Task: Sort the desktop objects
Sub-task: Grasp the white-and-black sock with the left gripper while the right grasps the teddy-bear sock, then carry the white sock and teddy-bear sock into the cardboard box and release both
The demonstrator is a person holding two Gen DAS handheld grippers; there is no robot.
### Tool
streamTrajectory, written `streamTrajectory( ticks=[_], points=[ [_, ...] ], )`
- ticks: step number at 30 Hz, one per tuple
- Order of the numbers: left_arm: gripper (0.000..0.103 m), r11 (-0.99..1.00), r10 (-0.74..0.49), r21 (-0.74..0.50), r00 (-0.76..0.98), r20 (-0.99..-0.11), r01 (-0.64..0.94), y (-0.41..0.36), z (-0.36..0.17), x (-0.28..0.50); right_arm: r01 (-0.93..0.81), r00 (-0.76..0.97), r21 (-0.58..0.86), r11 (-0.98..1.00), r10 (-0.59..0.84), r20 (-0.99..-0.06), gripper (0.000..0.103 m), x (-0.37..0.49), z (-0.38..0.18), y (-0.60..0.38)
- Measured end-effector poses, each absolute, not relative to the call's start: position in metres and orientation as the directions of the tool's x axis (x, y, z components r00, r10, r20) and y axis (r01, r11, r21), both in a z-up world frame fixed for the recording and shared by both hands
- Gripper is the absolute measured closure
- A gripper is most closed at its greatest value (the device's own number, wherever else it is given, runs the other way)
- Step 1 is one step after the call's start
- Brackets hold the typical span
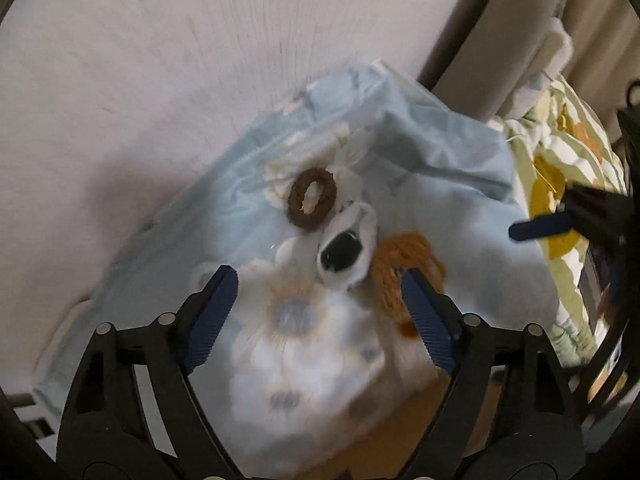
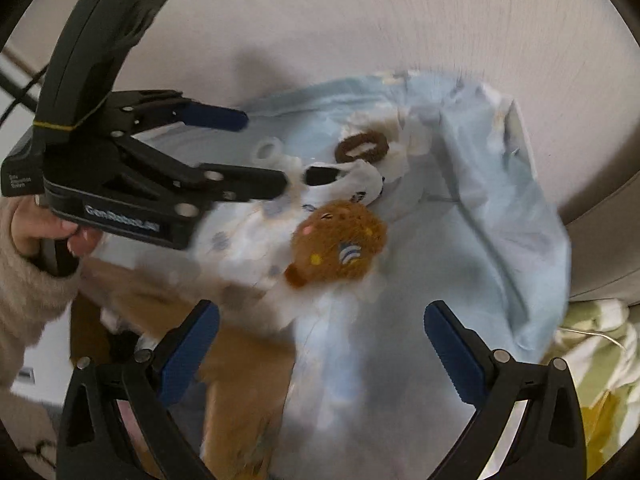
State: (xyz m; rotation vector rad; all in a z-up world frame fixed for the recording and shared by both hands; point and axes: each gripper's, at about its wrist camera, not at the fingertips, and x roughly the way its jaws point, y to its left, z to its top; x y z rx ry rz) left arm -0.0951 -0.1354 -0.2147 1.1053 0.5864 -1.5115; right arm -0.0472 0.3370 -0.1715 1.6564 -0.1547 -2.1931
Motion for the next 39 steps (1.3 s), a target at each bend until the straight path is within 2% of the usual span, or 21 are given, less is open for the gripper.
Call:
streamTrajectory(
  ticks=[3, 9, 12, 13, 15, 17, 20, 23, 31, 33, 35, 39],
  points=[
    [0.021, -0.246, -0.469, 0.172, 0.038, -0.882, 0.954, -0.147, -0.230, -0.098, 0.215, -0.230, 0.340, -0.916, -0.386, -0.893, 0.004, -0.057, -0.188, 0.335],
    [0.024, -0.221, -0.455, 0.160, 0.044, -0.890, 0.962, -0.163, -0.252, -0.104, 0.196, -0.230, 0.356, -0.914, -0.396, -0.889, 0.013, -0.072, -0.210, 0.329],
    [0.030, -0.189, -0.444, 0.123, 0.027, -0.895, 0.974, -0.168, -0.257, -0.100, 0.194, -0.228, 0.365, -0.911, -0.404, -0.886, 0.023, -0.076, -0.217, 0.327],
    [0.032, -0.181, -0.443, 0.109, 0.018, -0.896, 0.977, -0.168, -0.258, -0.098, 0.193, -0.227, 0.366, -0.910, -0.404, -0.886, 0.030, -0.077, -0.219, 0.327],
    [0.032, -0.167, -0.439, 0.100, 0.016, -0.898, 0.981, -0.167, -0.259, -0.097, 0.205, -0.243, 0.351, -0.914, -0.395, -0.886, 0.037, -0.078, -0.217, 0.324],
    [0.033, -0.164, -0.433, 0.095, 0.015, -0.901, 0.982, -0.167, -0.261, -0.096, 0.217, -0.251, 0.336, -0.917, -0.385, -0.888, 0.051, -0.079, -0.216, 0.323],
    [0.035, -0.162, -0.431, 0.090, 0.012, -0.902, 0.983, -0.165, -0.261, -0.095, 0.218, -0.258, 0.329, -0.919, -0.380, -0.888, 0.055, -0.077, -0.214, 0.324],
    [0.041, -0.161, -0.425, 0.064, -0.011, -0.905, 0.985, -0.163, -0.261, -0.095, 0.226, -0.265, 0.316, -0.921, -0.370, -0.891, 0.055, -0.074, -0.210, 0.325],
    [0.044, -0.187, -0.430, 0.110, 0.019, -0.903, 0.976, -0.152, -0.260, -0.106, 0.223, -0.279, 0.270, -0.937, -0.327, -0.903, 0.056, -0.069, -0.201, 0.338],
    [0.052, -0.188, -0.423, 0.094, 0.006, -0.906, 0.978, -0.150, -0.262, -0.106, 0.202, -0.280, 0.272, -0.941, -0.322, -0.905, 0.056, -0.069, -0.200, 0.346],
    [0.067, -0.200, -0.420, 0.072, -0.019, -0.907, 0.977, -0.147, -0.262, -0.109, 0.197, -0.280, 0.271, -0.942, -0.319, -0.905, 0.056, -0.068, -0.199, 0.351],
    [0.071, -0.222, -0.418, 0.099, -0.003, -0.908, 0.970, -0.139, -0.259, -0.121, 0.192, -0.291, 0.264, -0.945, -0.312, -0.904, 0.056, -0.066, -0.191, 0.357]
  ],
)
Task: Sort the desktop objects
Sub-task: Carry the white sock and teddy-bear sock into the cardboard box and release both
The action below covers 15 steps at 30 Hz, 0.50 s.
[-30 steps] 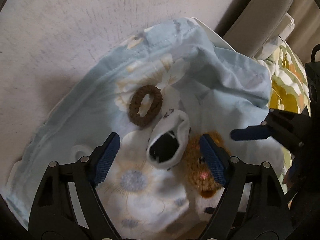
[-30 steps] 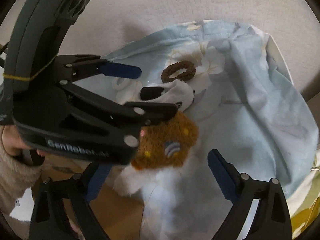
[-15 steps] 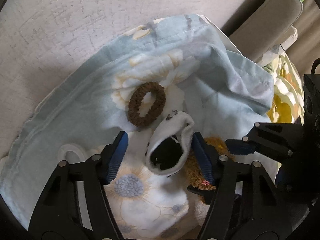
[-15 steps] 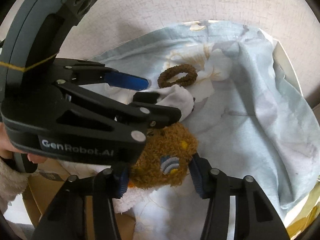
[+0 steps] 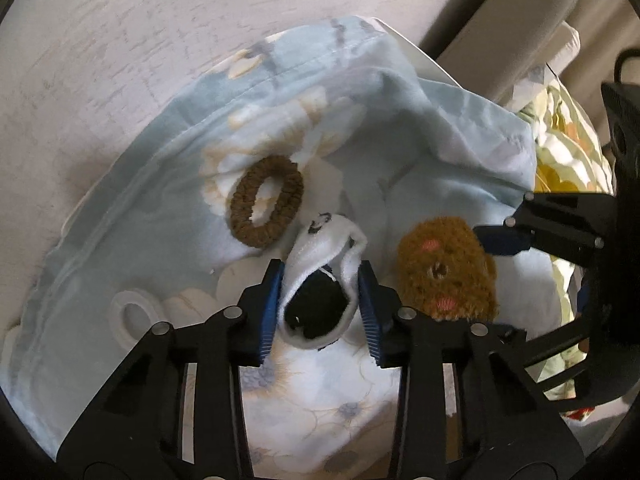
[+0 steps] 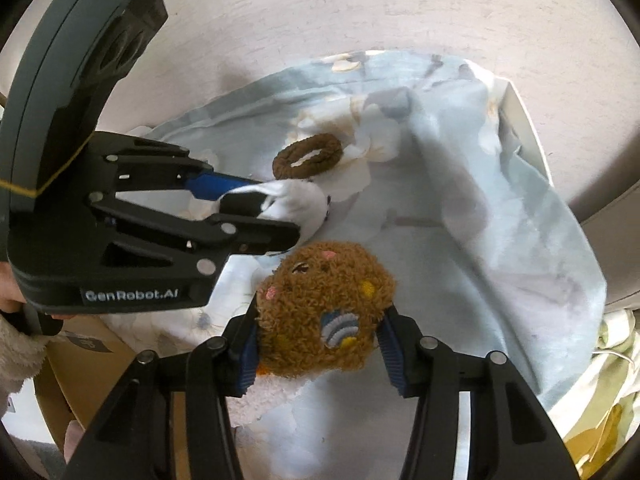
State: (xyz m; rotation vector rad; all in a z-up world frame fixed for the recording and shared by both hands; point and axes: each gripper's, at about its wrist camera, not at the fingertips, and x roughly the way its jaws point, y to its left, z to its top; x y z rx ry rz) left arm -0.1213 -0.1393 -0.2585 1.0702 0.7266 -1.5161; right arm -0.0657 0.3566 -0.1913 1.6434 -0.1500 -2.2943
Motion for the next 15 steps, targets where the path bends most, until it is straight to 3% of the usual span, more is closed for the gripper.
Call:
streamTrajectory(
  ticks=[8, 15],
  points=[
    [0.072, -0.218, -0.429, 0.099, -0.005, -0.903, 0.971, -0.118, -0.234, -0.118, 0.192, -0.331, 0.253, -0.948, -0.305, -0.893, 0.056, -0.059, -0.153, 0.366],
    [0.072, -0.218, -0.494, 0.123, -0.001, -0.869, 0.968, -0.065, -0.170, -0.121, 0.242, -0.388, 0.236, -0.941, -0.317, -0.865, 0.056, -0.037, -0.087, 0.359]
  ],
)
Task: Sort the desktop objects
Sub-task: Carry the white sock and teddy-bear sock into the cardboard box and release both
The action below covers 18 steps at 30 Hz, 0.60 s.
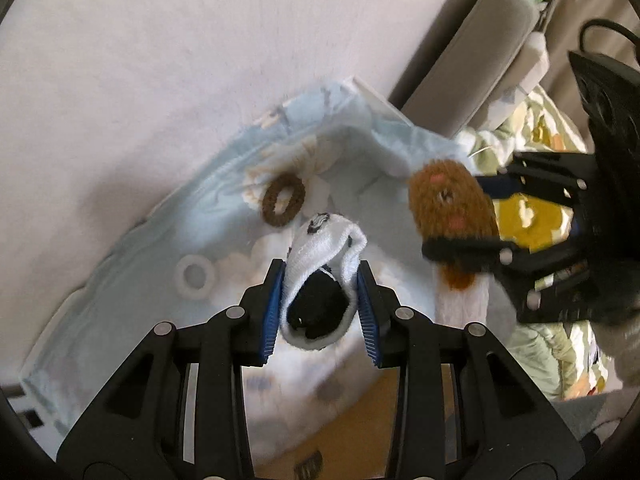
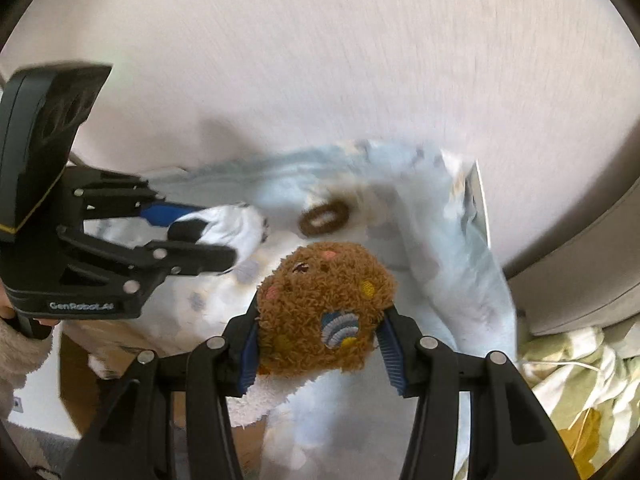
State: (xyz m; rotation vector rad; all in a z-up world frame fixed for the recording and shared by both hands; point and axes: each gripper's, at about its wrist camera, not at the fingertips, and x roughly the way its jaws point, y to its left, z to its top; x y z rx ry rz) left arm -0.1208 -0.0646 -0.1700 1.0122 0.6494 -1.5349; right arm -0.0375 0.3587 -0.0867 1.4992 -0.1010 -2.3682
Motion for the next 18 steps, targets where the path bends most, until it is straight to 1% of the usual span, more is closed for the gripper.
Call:
streamTrajectory(
  ticks=[5, 7, 8, 11, 18],
  points=[
    [0.072, -0.212, -0.533, 0.135, 0.001, -0.846, 0.968, 0.000, -0.123, -0.104, 0.338, -0.391, 0.218, -0.916, -0.348, -0.852, 0.056, -0.024, -0.046, 0.329],
    [0.072, -0.209, -0.543, 0.139, 0.003, -0.839, 0.968, 0.020, -0.116, -0.103, 0.374, -0.383, 0.218, -0.902, -0.364, -0.849, 0.056, -0.016, -0.039, 0.317],
    [0.072, -0.210, -0.546, 0.141, 0.004, -0.838, 0.967, 0.031, -0.114, -0.107, 0.399, -0.371, 0.220, -0.890, -0.377, -0.849, 0.056, -0.009, -0.034, 0.309],
    [0.072, -0.209, -0.557, 0.150, 0.008, -0.830, 0.966, 0.065, -0.108, -0.100, 0.452, -0.340, 0.213, -0.866, -0.388, -0.857, 0.056, 0.007, -0.042, 0.285],
    [0.072, -0.176, -0.539, 0.139, 0.023, -0.842, 0.975, 0.120, -0.125, -0.084, 0.571, -0.269, 0.179, -0.801, -0.389, -0.881, 0.056, 0.046, -0.050, 0.240]
  ],
)
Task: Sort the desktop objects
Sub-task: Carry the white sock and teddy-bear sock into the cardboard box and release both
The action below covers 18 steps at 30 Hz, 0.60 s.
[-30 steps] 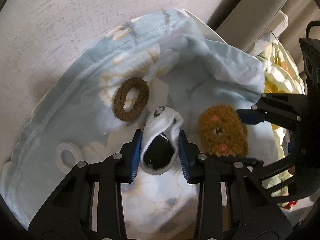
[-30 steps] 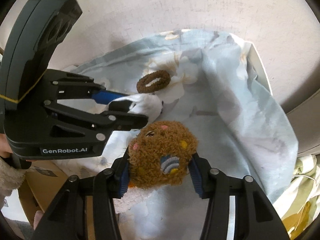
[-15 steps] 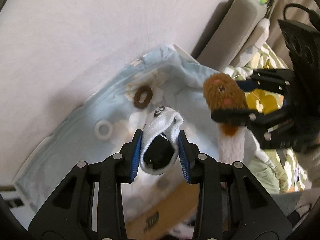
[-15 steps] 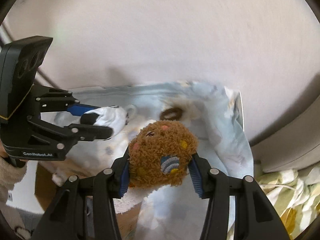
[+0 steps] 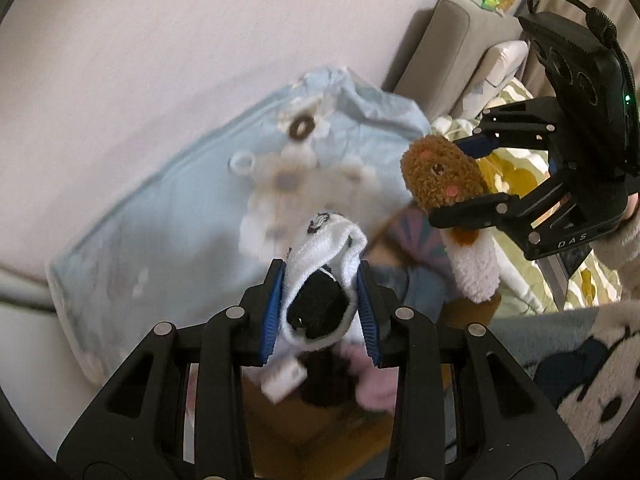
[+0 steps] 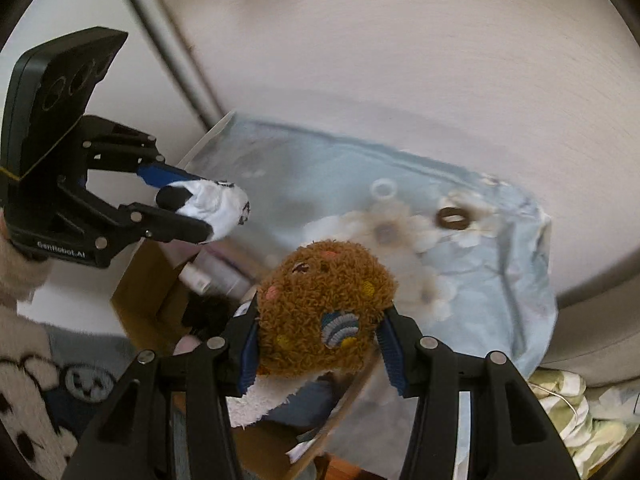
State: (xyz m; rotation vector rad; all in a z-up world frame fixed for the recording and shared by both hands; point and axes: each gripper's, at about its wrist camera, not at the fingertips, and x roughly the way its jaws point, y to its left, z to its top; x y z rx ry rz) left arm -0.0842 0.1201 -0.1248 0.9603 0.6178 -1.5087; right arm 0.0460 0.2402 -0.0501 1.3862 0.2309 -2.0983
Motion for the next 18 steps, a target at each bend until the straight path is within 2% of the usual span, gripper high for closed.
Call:
streamTrajectory(
  ticks=[9, 18],
  points=[
    [0.072, -0.082, -0.499, 0.071, 0.021, -0.866, 0.994, 0.161, -0.167, -0.048, 0.592, -0.198, 0.225, -0.774, -0.410, -0.890, 0.056, 0.067, -0.077, 0.204],
    [0.072, -0.027, -0.470, 0.077, 0.056, -0.881, 0.997, 0.169, -0.192, -0.031, 0.595, -0.142, 0.241, -0.766, -0.395, -0.908, 0.056, 0.072, -0.093, 0.185]
  ],
)
